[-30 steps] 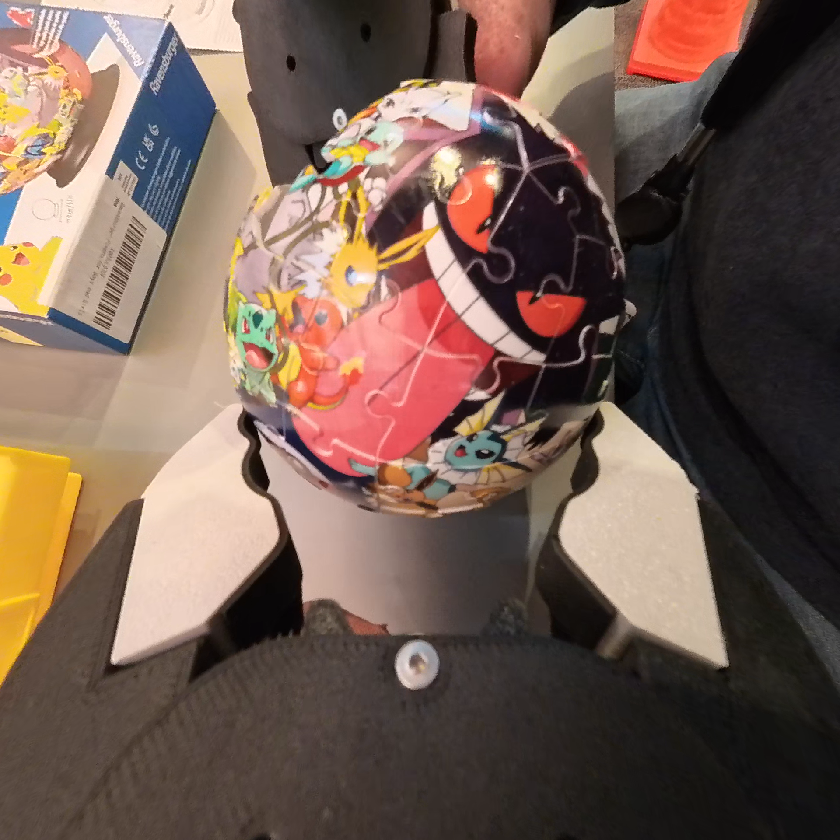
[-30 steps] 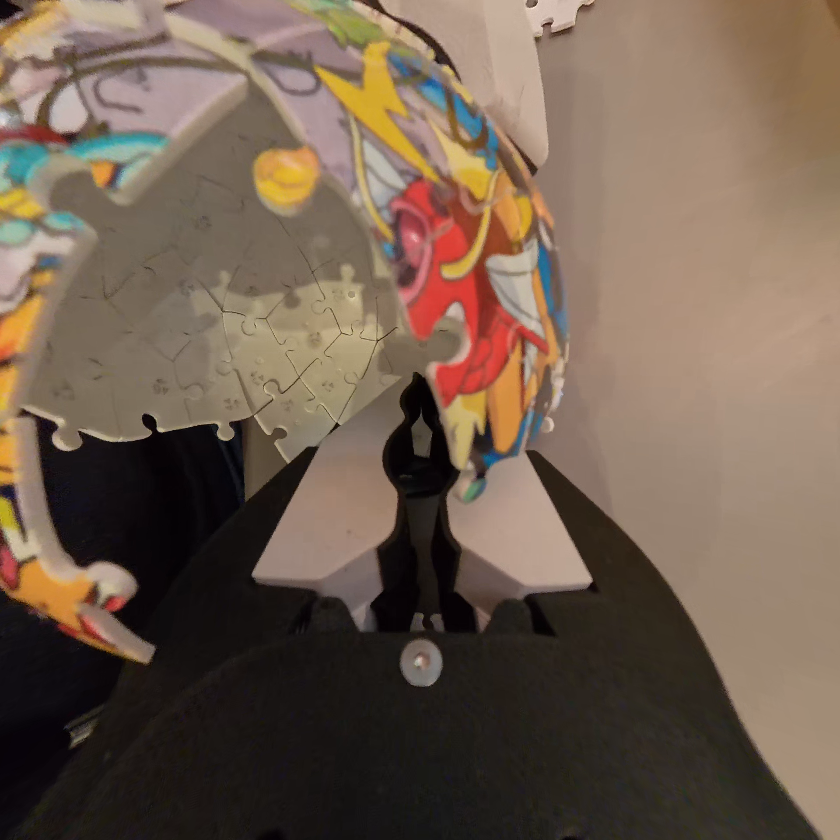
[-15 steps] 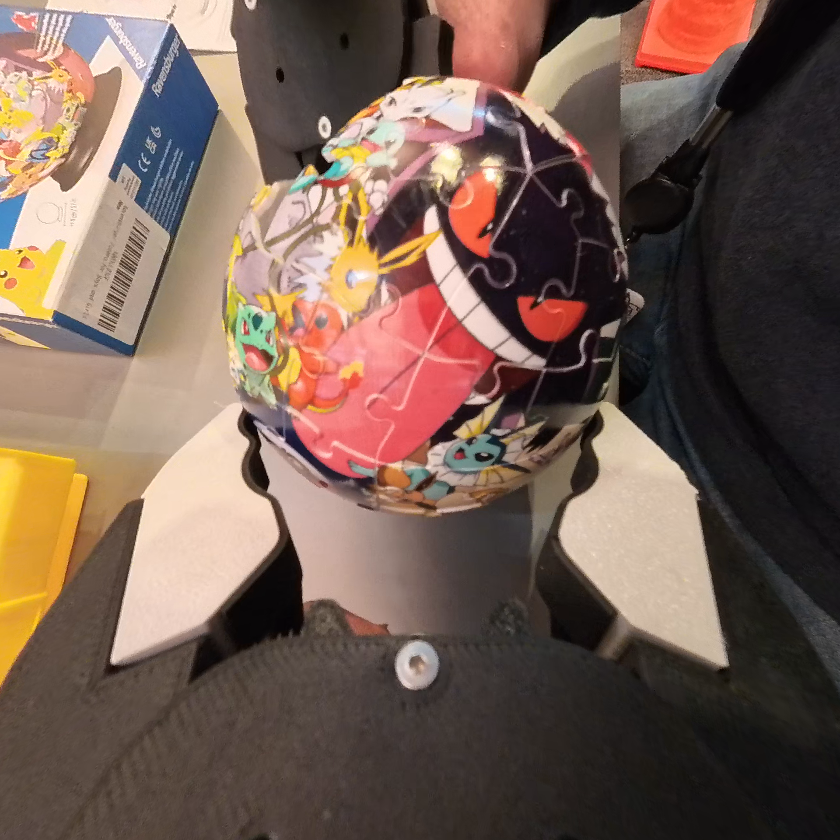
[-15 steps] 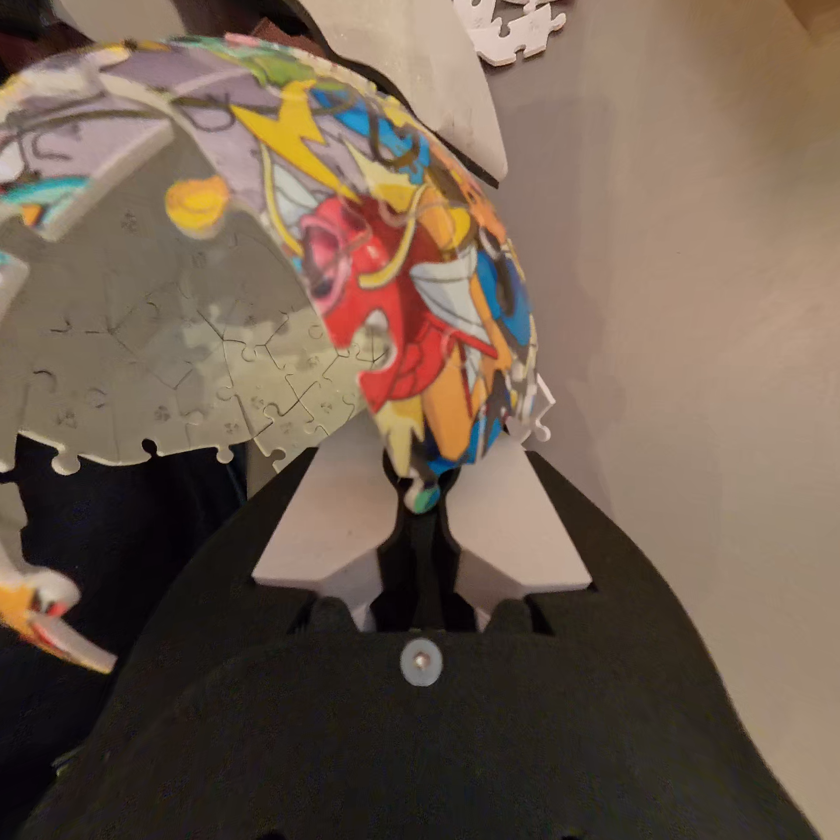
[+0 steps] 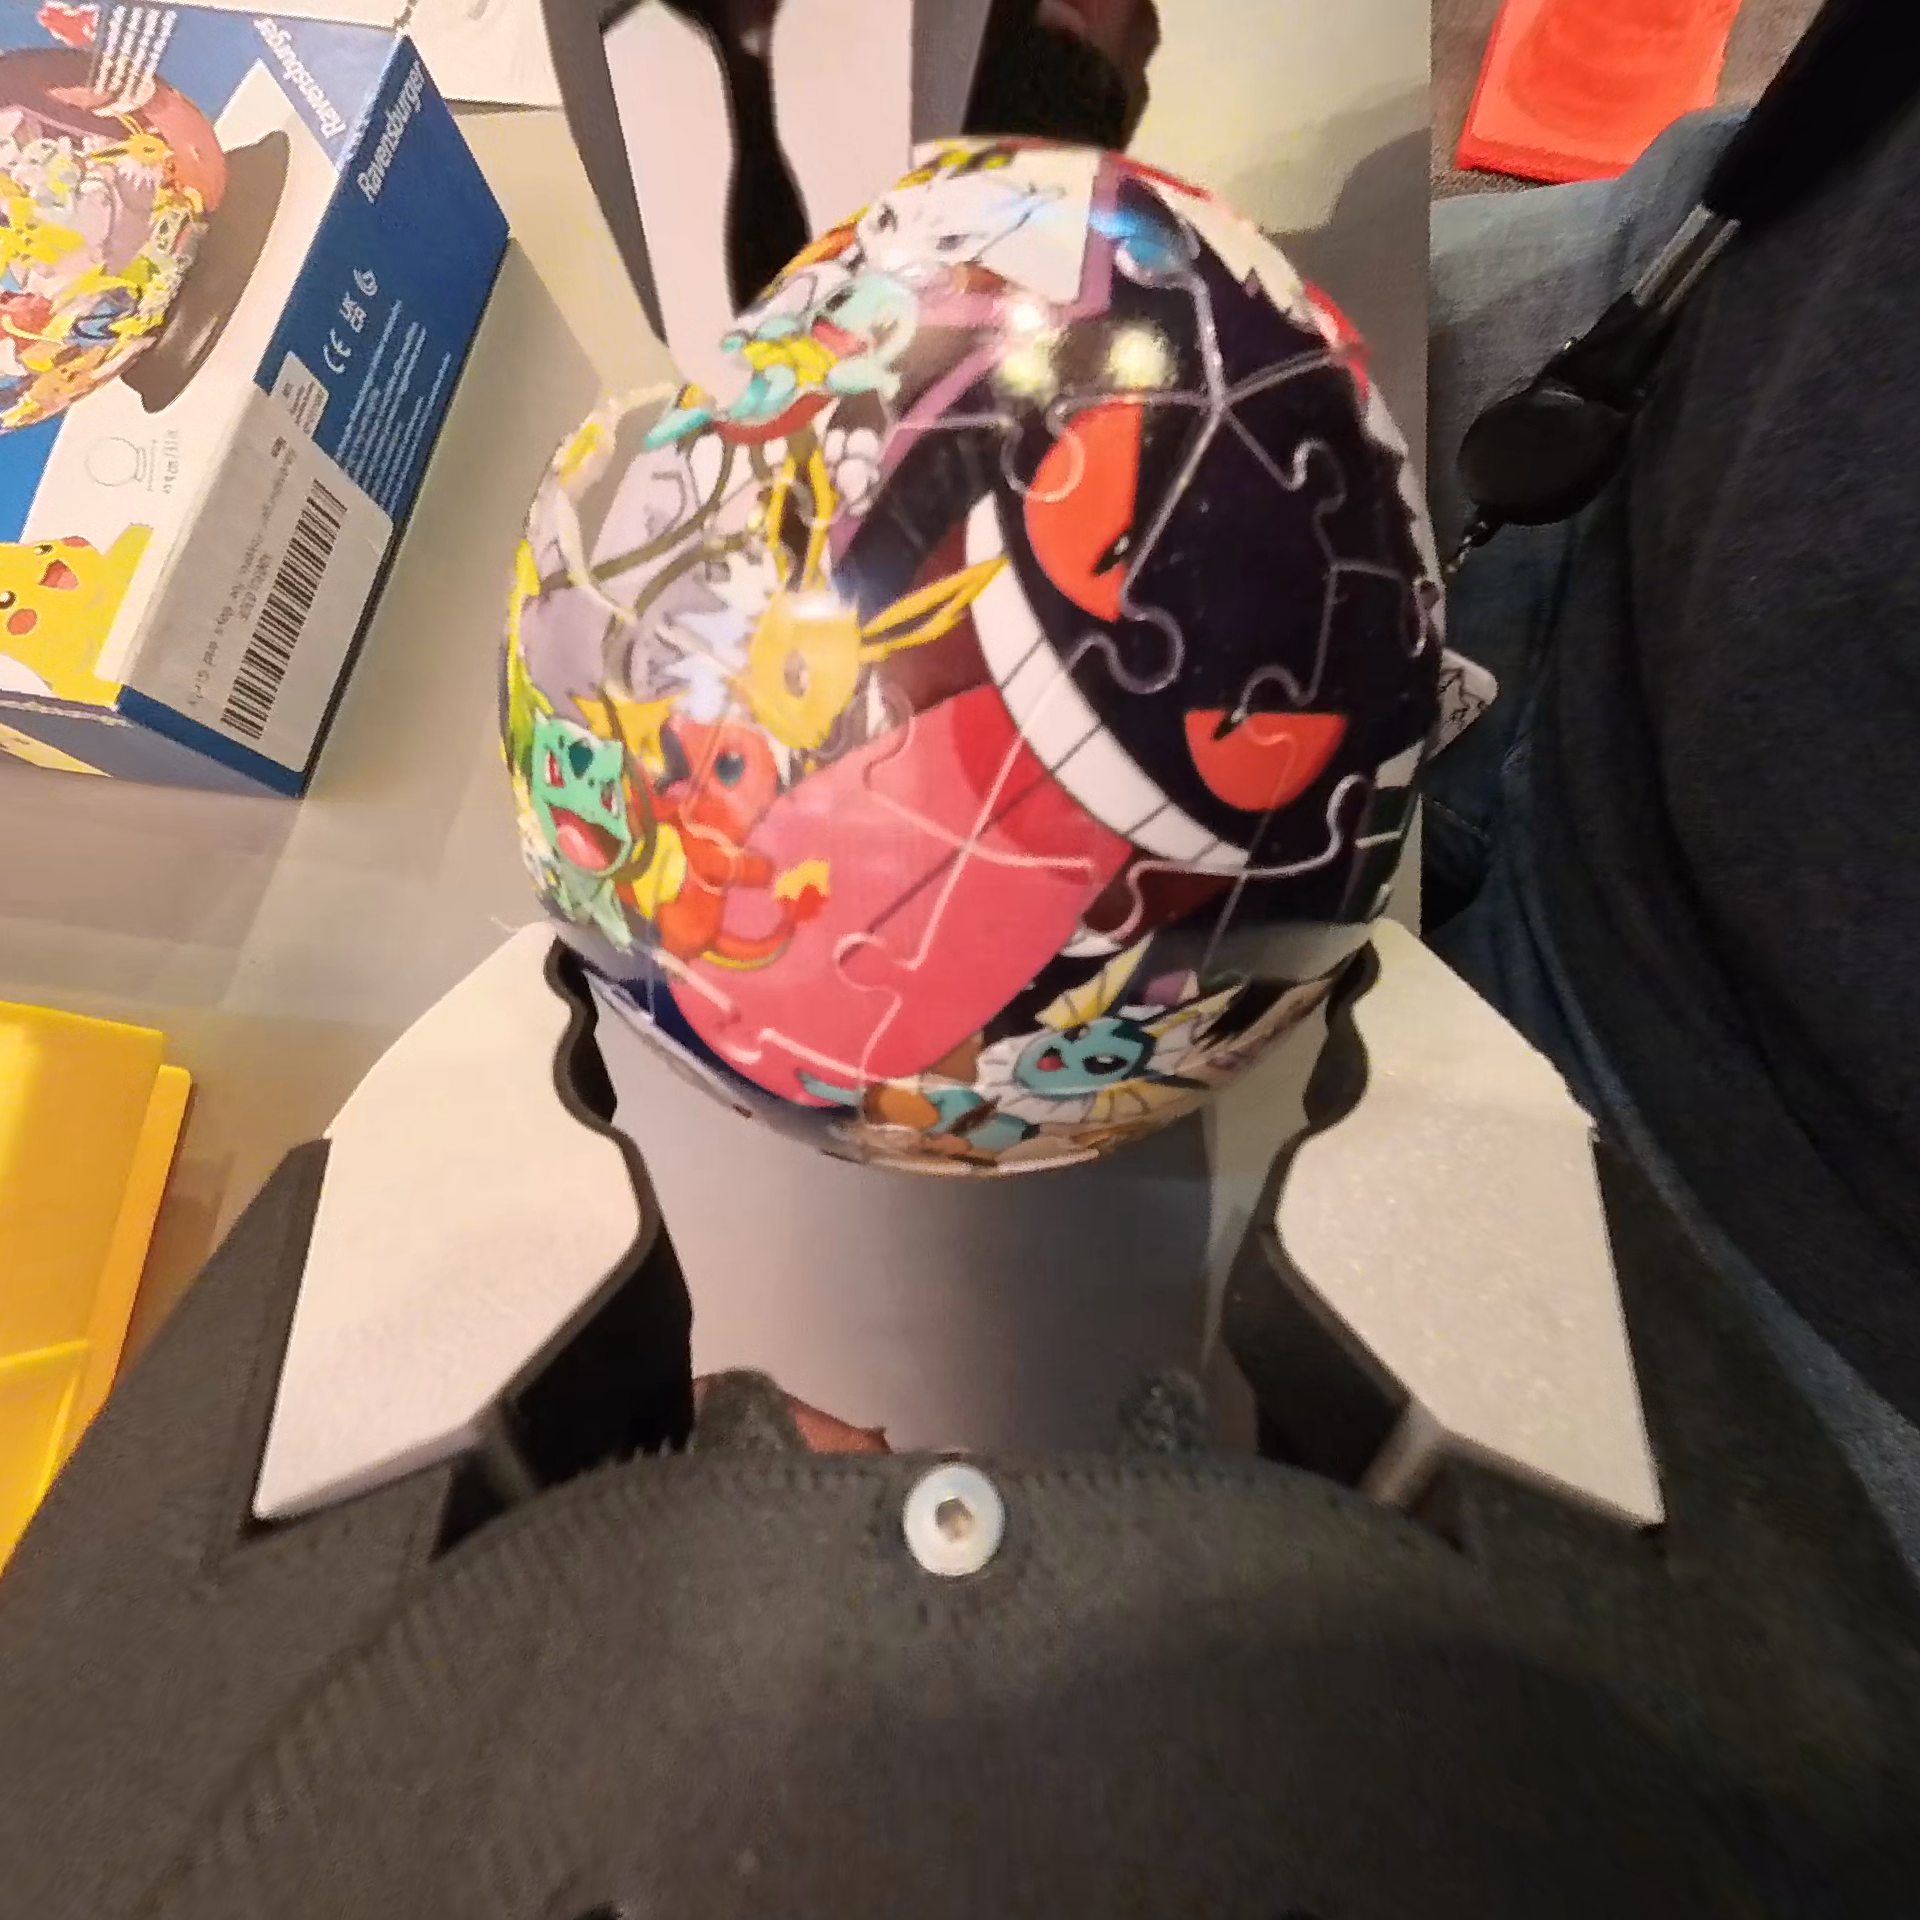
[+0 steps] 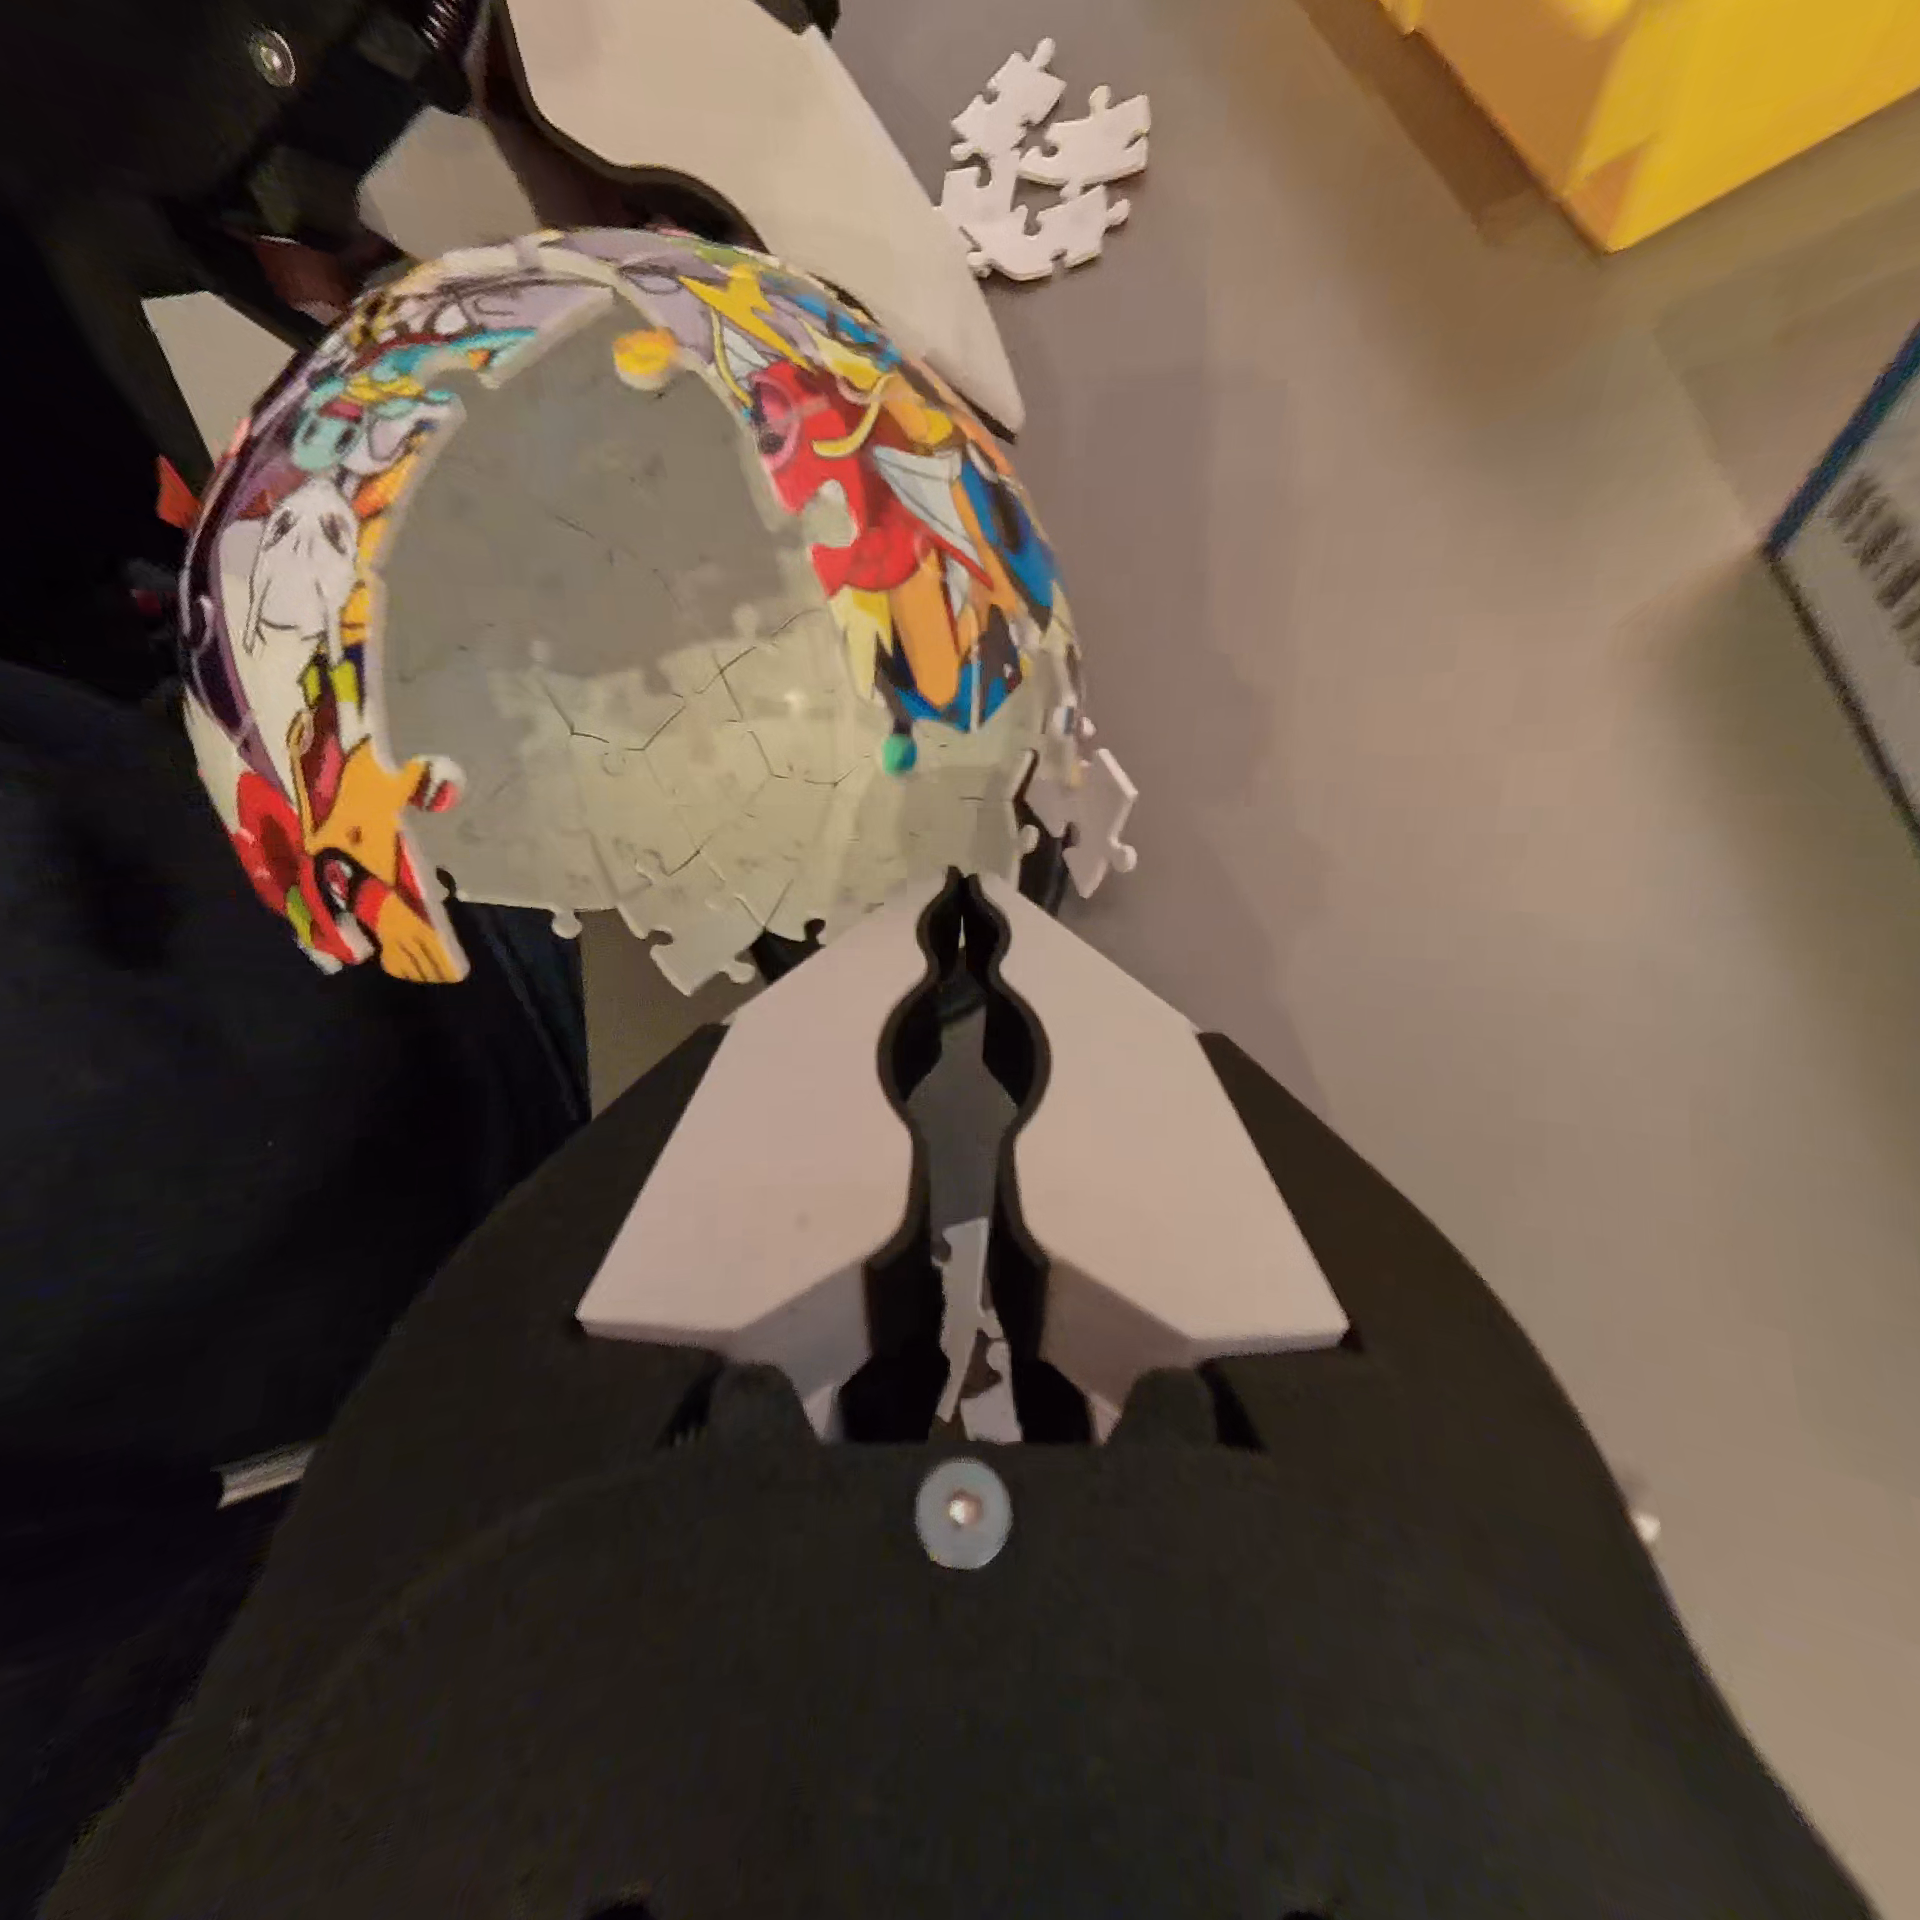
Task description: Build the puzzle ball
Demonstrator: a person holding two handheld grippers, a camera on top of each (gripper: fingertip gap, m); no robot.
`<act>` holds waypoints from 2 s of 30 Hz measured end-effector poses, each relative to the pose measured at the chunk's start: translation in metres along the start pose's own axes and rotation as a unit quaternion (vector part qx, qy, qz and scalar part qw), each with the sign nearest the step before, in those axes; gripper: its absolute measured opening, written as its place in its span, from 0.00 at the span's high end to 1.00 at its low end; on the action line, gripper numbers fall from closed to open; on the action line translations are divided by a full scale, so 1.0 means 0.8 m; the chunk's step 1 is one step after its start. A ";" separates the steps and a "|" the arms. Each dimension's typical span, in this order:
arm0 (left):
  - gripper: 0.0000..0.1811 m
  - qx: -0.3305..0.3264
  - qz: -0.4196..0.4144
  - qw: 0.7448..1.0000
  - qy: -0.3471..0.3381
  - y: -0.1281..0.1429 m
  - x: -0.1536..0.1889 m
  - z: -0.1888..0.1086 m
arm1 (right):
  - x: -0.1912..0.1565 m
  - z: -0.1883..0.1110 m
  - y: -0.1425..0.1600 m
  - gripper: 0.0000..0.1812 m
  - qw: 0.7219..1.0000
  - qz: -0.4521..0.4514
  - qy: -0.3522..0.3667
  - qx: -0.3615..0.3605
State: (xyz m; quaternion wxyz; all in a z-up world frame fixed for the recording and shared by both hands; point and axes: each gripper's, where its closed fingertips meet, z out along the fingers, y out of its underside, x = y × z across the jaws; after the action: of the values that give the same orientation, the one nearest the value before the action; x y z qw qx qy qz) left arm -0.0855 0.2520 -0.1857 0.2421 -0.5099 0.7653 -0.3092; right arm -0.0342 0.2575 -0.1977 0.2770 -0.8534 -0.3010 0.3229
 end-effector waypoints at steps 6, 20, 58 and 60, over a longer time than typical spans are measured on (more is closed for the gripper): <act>0.28 -0.005 0.000 1.000 0.001 0.000 0.001 0.000 | -0.013 0.022 -0.004 1.00 0.999 -0.048 0.010 0.004; 0.28 -0.001 -0.009 1.000 0.010 0.001 0.003 0.000 | 0.035 -0.002 -0.005 0.82 0.996 0.082 -0.027 0.035; 0.28 0.000 -0.015 1.000 0.008 0.003 0.005 0.004 | 0.017 0.039 -0.008 0.98 0.991 0.102 -0.078 0.022; 0.28 0.000 -0.016 1.000 0.007 0.002 0.004 0.002 | 0.016 0.039 -0.009 0.98 0.991 0.105 -0.083 0.023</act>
State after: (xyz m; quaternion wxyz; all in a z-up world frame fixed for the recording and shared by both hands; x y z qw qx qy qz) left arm -0.0865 0.2493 -0.1886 0.2321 -0.5198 0.7586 -0.3169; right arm -0.0509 0.2800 -0.2177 0.2352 -0.8438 -0.2238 0.4274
